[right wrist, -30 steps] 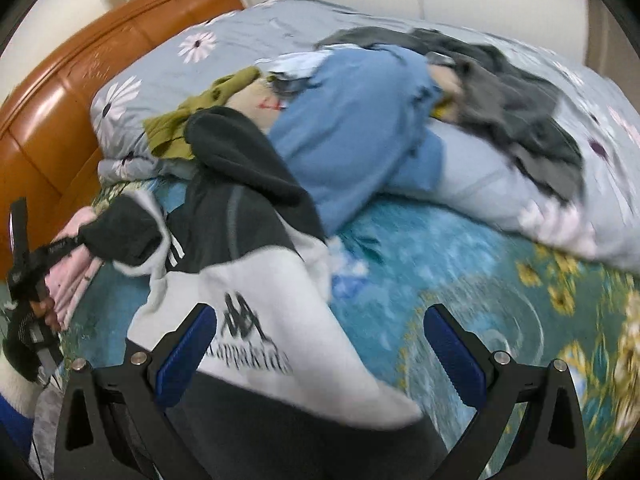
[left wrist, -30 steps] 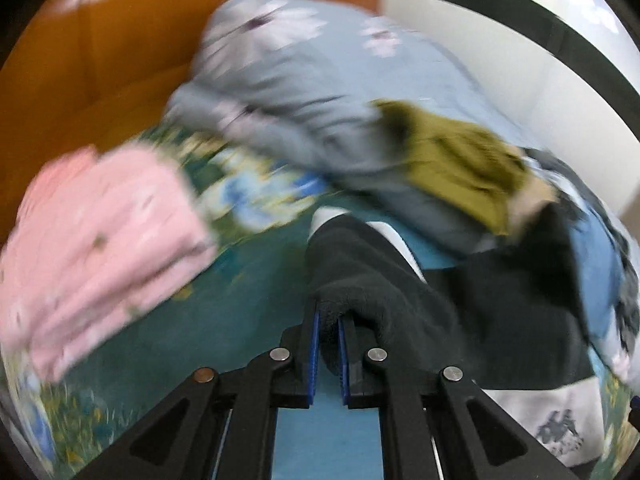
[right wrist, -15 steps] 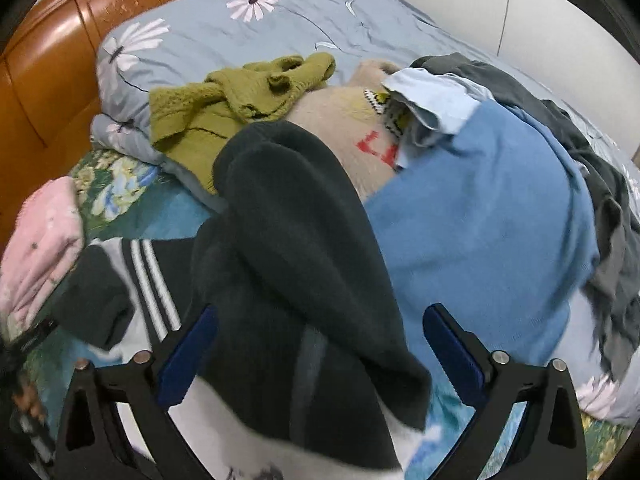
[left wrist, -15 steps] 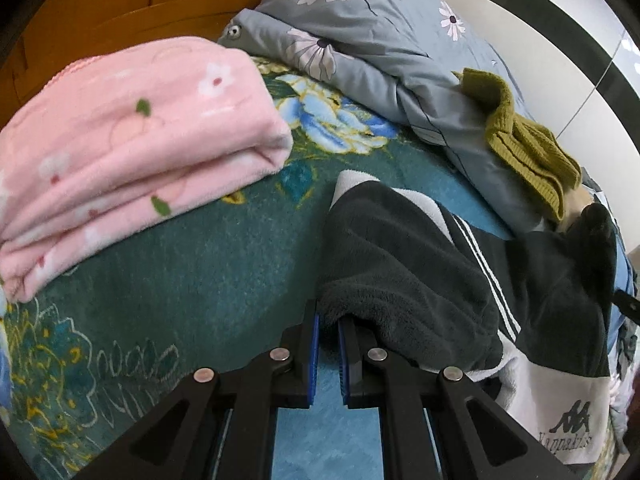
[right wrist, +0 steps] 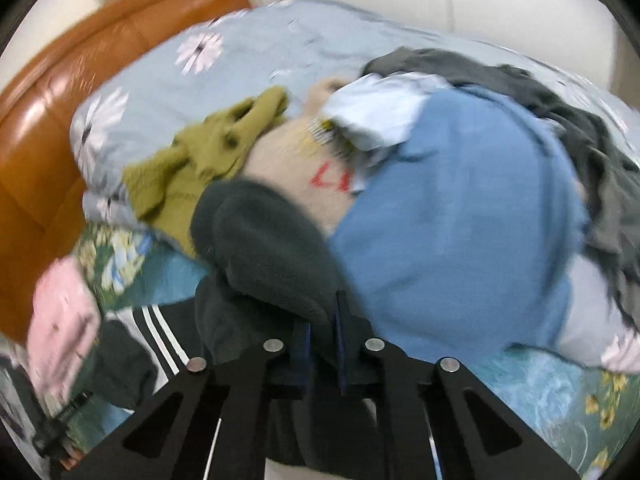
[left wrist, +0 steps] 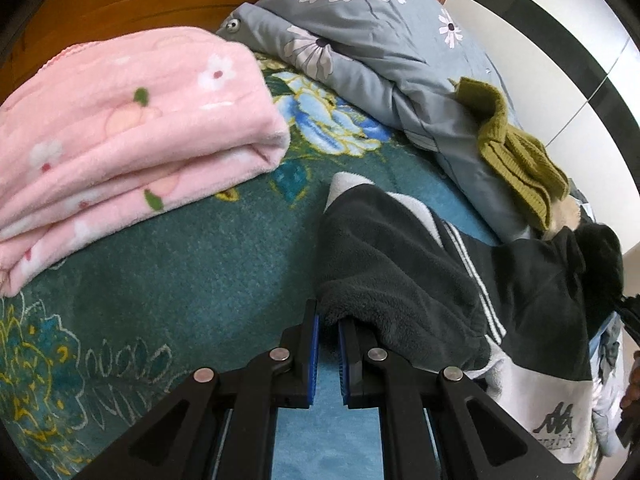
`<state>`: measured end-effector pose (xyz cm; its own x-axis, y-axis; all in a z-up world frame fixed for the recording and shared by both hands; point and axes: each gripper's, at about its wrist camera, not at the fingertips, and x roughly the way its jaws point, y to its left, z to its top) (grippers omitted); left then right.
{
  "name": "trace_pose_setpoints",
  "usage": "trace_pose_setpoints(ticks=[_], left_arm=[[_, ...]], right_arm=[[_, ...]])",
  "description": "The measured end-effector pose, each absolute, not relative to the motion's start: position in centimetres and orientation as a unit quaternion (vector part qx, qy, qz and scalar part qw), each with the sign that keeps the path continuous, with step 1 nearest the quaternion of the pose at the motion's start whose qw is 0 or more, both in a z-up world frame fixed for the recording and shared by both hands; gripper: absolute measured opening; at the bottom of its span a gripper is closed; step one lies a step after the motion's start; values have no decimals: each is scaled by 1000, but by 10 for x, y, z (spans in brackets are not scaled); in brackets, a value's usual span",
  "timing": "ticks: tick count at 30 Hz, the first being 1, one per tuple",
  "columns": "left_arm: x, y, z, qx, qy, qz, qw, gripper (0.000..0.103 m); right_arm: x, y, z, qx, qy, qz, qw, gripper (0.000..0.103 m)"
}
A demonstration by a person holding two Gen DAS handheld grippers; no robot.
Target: Fold clothes
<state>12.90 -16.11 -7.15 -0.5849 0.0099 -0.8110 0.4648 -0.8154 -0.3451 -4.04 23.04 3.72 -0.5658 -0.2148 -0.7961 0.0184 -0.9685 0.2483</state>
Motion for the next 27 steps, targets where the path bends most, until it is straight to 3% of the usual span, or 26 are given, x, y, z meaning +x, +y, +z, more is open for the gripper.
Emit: trace_pose_setpoints(ticks=[14, 27], left_arm=[[91, -120, -1, 387, 224, -891, 73, 9], [117, -139, -24, 413, 230, -875, 104, 9]], right_arm=[[80, 439, 124, 367, -209, -900, -108, 8], [231, 599, 114, 338, -274, -859, -272, 8]])
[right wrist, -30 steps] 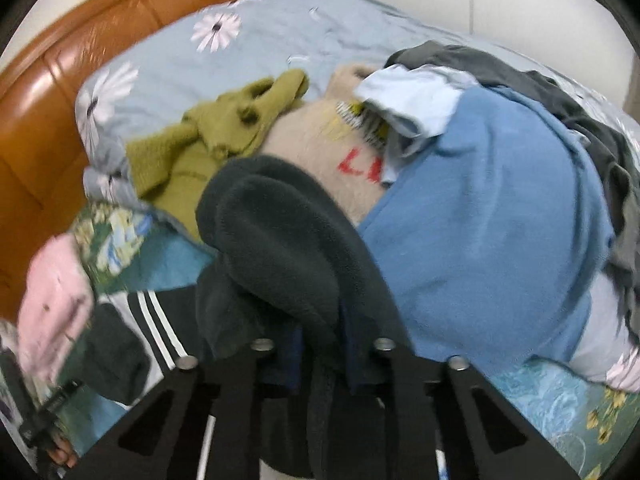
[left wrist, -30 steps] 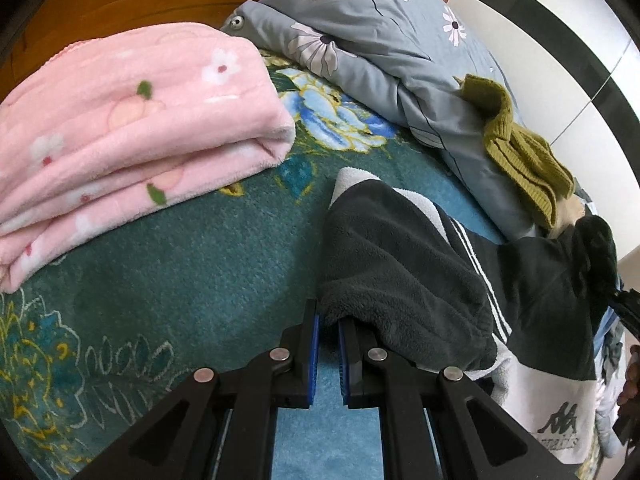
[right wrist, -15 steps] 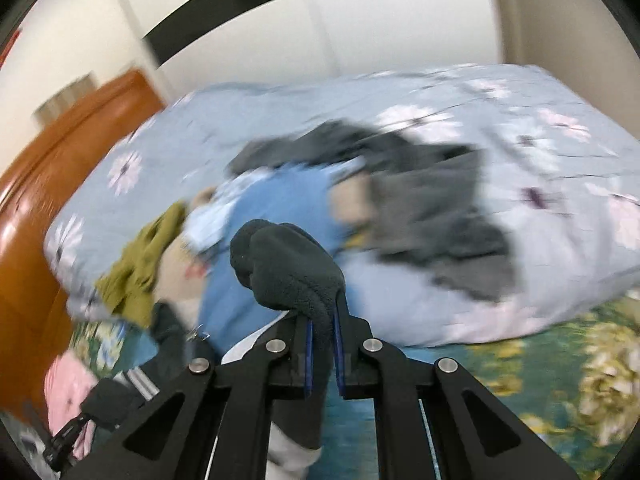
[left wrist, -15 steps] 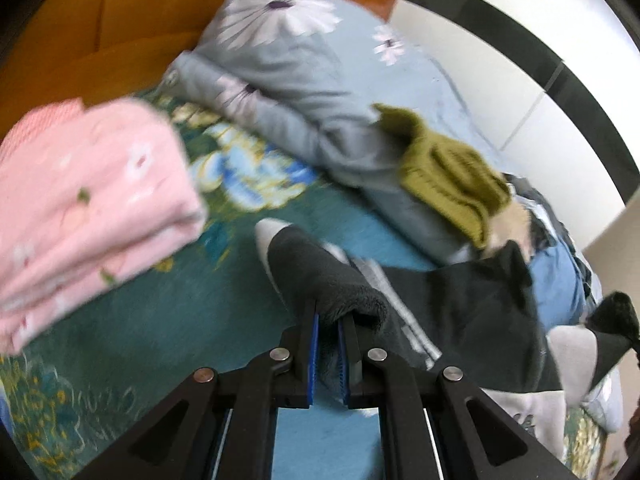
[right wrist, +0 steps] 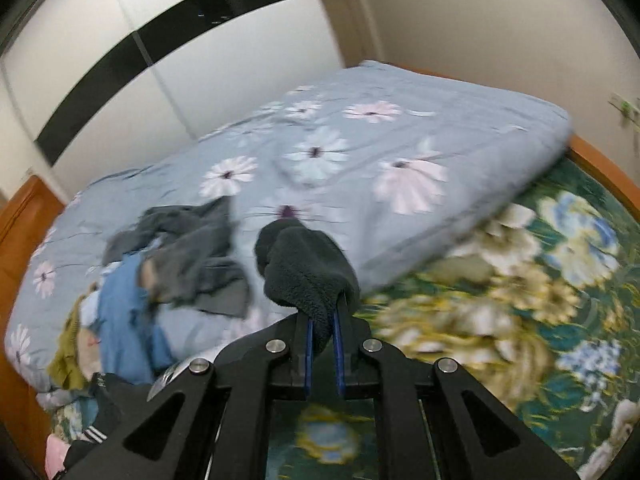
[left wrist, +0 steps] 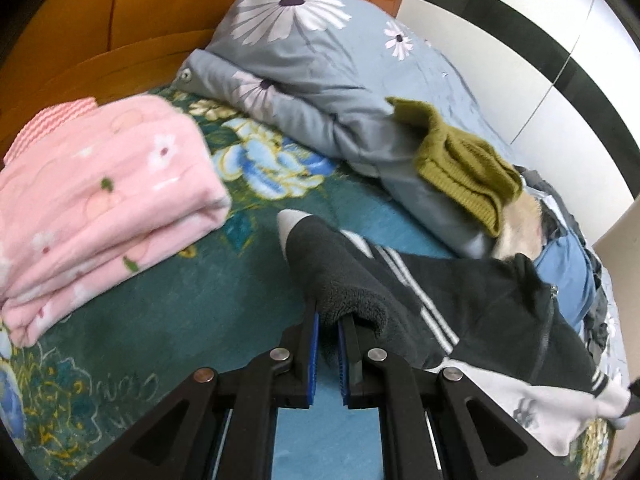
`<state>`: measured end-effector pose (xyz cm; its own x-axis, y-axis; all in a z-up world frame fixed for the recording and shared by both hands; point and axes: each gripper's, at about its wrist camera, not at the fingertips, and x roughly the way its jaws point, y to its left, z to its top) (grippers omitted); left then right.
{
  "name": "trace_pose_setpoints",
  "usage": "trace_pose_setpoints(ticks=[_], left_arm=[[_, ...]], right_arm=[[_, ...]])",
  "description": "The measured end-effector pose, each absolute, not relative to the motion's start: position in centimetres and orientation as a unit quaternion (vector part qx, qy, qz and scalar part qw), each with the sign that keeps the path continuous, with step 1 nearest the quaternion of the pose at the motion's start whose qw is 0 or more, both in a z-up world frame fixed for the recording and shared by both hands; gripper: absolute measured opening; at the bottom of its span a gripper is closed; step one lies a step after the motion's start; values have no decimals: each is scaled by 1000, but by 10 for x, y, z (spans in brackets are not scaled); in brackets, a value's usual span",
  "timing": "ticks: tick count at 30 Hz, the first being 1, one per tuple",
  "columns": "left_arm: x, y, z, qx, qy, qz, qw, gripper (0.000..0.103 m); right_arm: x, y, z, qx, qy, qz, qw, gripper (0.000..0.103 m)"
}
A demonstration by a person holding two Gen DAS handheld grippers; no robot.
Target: Fold clothes
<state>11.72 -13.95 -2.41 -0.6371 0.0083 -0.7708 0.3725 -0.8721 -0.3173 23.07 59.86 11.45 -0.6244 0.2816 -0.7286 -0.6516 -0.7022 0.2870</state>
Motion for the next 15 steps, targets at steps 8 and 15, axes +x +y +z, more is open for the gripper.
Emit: trace_pose_setpoints(ticks=[8, 15], left_arm=[[121, -154, -44, 441, 245, -855, 121, 9], [125, -146, -42, 463, 231, -852, 83, 11]], right_arm=[[258, 613, 60, -392, 295, 821, 291, 8], [267, 598, 36, -433, 282, 810, 276, 12]])
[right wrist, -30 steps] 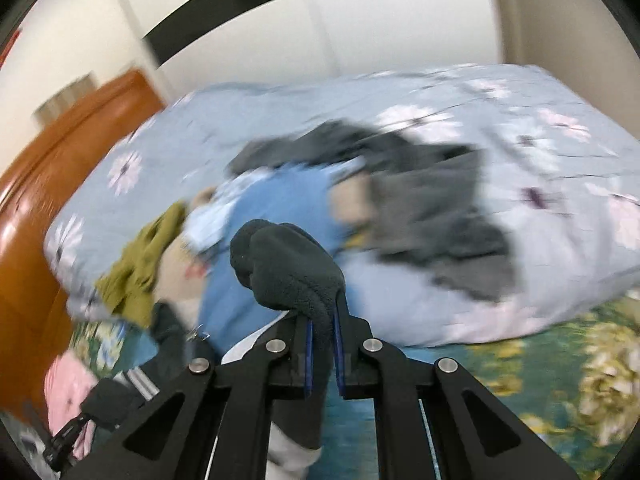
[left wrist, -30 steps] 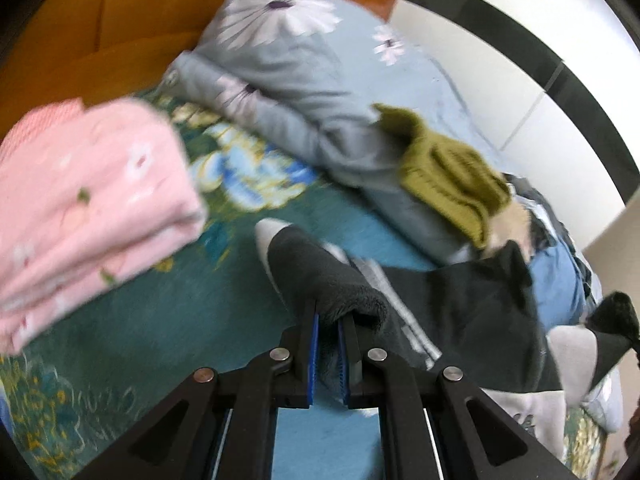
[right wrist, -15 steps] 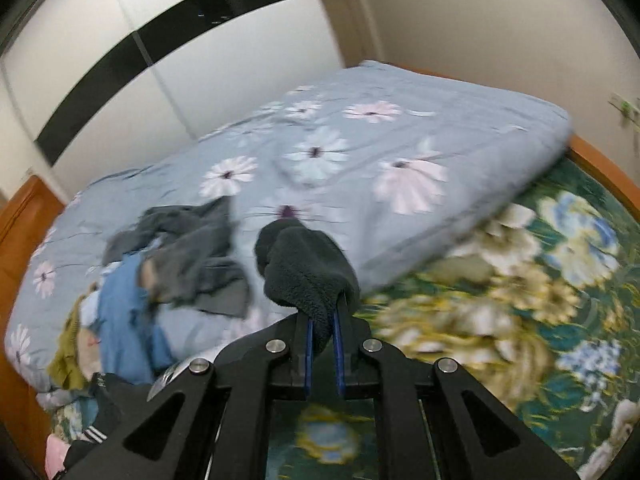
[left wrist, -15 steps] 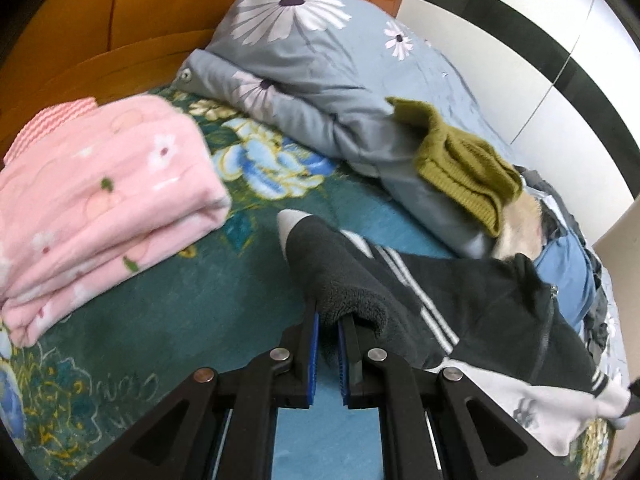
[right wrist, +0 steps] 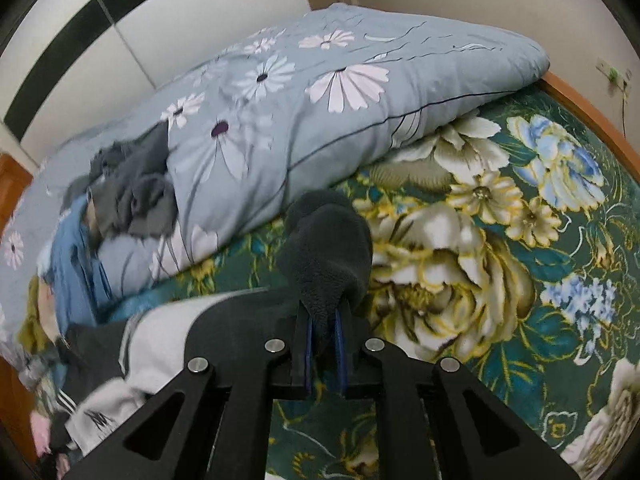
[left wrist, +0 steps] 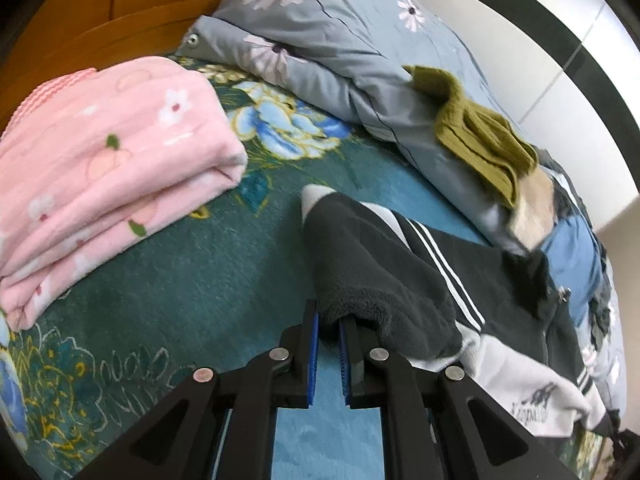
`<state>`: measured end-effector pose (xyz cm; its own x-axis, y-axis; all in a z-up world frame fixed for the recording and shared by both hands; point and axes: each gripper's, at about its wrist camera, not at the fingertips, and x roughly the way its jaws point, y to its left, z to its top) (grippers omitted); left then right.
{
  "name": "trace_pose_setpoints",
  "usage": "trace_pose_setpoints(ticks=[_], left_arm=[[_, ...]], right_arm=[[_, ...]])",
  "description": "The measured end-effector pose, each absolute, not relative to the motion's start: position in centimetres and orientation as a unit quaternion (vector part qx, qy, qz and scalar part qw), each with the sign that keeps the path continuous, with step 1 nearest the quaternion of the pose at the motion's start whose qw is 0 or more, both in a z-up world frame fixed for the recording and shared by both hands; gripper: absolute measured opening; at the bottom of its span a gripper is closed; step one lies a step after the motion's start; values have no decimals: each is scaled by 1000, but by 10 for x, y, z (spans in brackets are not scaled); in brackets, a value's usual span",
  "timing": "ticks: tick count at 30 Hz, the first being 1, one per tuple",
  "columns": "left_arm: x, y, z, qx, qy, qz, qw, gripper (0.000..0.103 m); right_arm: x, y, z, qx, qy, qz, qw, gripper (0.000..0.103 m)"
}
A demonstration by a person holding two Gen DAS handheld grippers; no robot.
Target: Fold clothes
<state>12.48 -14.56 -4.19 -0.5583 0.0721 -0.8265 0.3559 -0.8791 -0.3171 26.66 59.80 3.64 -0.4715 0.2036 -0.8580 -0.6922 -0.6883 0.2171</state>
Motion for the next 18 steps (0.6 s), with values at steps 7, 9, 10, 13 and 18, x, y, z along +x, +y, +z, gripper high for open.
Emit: trace_pose_setpoints(ticks=[7, 9, 10, 13, 18], left_arm=[[143, -153, -35, 476, 192, -855, 74, 31], [149, -156, -31, 475, 183, -857, 74, 34], [149, -156, -27, 474, 174, -860, 73, 35], [133, -146, -14, 465, 152, -870, 52, 41], [74, -99, -9, 466, 108, -878, -24, 51]], right_arm=[[281, 591, 30, -468, 250, 802, 274, 39], [292, 591, 30, -472, 244, 800, 281, 43], [296, 592, 31, -473, 243, 798, 284, 43], [302, 592, 39, -467, 235, 800, 295, 43], [243, 565, 41, -457, 238, 828, 222, 43]])
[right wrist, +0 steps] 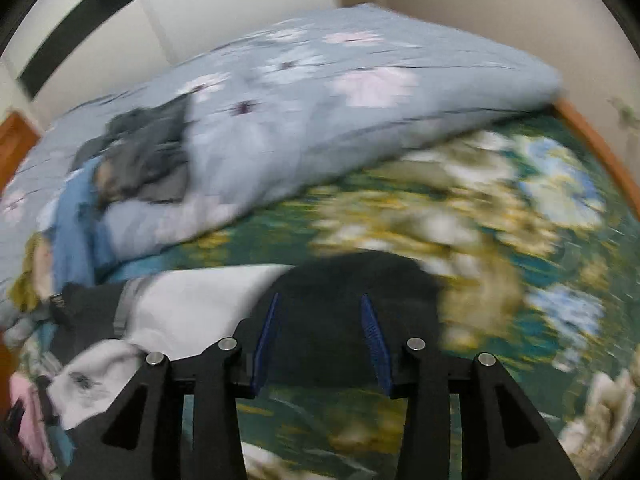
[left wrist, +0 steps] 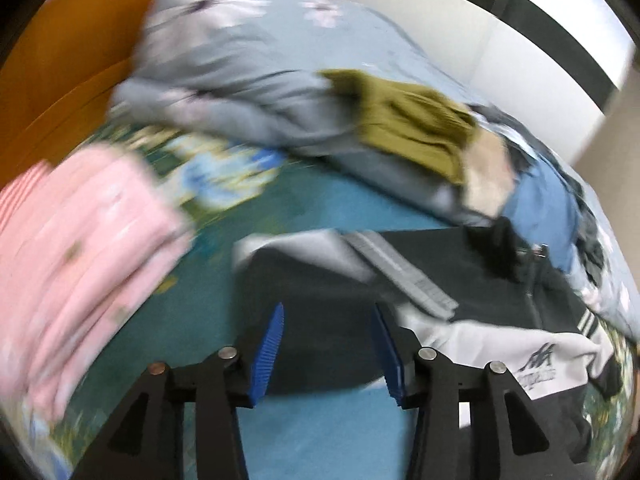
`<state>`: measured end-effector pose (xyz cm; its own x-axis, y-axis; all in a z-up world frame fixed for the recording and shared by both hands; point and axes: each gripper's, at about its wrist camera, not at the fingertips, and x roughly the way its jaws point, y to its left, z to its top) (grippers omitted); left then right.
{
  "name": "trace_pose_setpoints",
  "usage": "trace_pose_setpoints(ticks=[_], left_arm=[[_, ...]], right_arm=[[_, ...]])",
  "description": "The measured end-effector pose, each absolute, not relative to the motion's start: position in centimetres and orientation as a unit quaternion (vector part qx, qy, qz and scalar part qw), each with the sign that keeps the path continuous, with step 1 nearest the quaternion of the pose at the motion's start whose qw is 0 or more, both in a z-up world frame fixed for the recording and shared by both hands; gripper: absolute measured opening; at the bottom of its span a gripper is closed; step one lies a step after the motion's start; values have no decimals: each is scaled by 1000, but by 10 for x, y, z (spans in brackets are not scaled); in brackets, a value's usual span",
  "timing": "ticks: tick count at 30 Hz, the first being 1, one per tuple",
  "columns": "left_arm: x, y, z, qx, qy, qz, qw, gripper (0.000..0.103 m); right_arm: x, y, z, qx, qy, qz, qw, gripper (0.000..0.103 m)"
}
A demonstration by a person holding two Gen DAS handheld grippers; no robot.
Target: Fold clothes
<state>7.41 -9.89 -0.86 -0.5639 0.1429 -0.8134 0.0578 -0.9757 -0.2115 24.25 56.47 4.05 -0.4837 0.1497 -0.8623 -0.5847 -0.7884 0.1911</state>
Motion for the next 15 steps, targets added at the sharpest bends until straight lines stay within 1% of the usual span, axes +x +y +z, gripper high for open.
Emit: trace_pose_setpoints(ticks=[3, 6, 11, 12, 14, 15], left_arm=[[28, -61, -22, -486, -72, 867, 77, 53], [-12, -30, -42, -513, -37, 852, 103, 53], [-54, 0, -67, -536, -12, 834, 128, 54], [-60, 6, -72, -540, -4, 831, 135, 56], [-69, 17, -81, -548, 18, 822, 152, 62], [-72, 21, -85, -551, 28, 819, 158, 62]], right_arm=[[174, 522, 27, -482, 214, 838, 141, 43], [110, 475, 11, -505, 186, 840, 65, 43], [34, 418, -20, -549, 133, 825, -10, 46], [23, 408, -26, -557, 125, 821, -27, 50], [8, 393, -34, -567, 105, 815, -52, 53], [3, 387, -38, -571, 95, 813, -64, 54]])
